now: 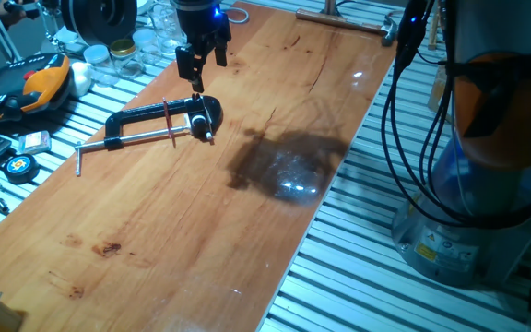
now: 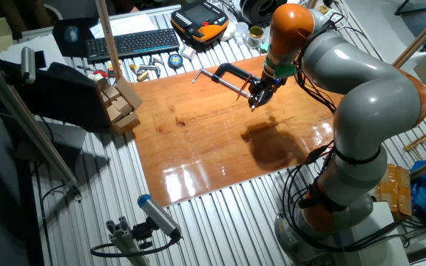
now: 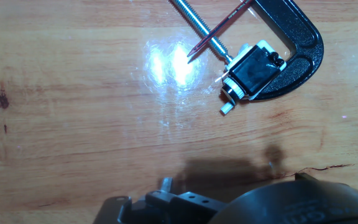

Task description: Insert the pencil into the pencil sharpener

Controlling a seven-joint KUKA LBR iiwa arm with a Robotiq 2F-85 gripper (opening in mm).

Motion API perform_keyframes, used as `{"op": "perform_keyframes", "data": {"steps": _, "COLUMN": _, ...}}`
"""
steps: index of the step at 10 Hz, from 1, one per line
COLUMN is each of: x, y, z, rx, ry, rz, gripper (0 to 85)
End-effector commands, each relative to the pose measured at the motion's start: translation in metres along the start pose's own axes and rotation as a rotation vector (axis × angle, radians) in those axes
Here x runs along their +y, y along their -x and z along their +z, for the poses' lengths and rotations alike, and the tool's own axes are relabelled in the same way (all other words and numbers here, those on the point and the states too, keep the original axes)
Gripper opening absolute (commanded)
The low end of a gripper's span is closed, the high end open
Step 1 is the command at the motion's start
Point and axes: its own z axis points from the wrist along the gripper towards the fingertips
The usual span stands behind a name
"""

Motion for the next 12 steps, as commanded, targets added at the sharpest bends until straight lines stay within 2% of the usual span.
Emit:
{"op": "perform_keyframes", "data": {"steps": 1, "x": 0.0004, "y": 0.0003, "z": -0.0007, "rx": 0.041, "ry": 0.036, "rz": 0.016, "gripper": 0.0}}
{"op": "perform_keyframes", "data": {"steps": 5, "x": 0.0006, "y": 0.0007, "z": -0.0047, "rx": 0.047, "ry": 0.033, "rz": 0.019, "gripper": 0.0}}
{"op": "perform_keyframes", "data": {"steps": 12, "x": 0.0006, "y": 0.0010, "z": -0.0043, "rx": 0.036, "ry": 0.026, "rz": 0.024, "gripper": 0.0}}
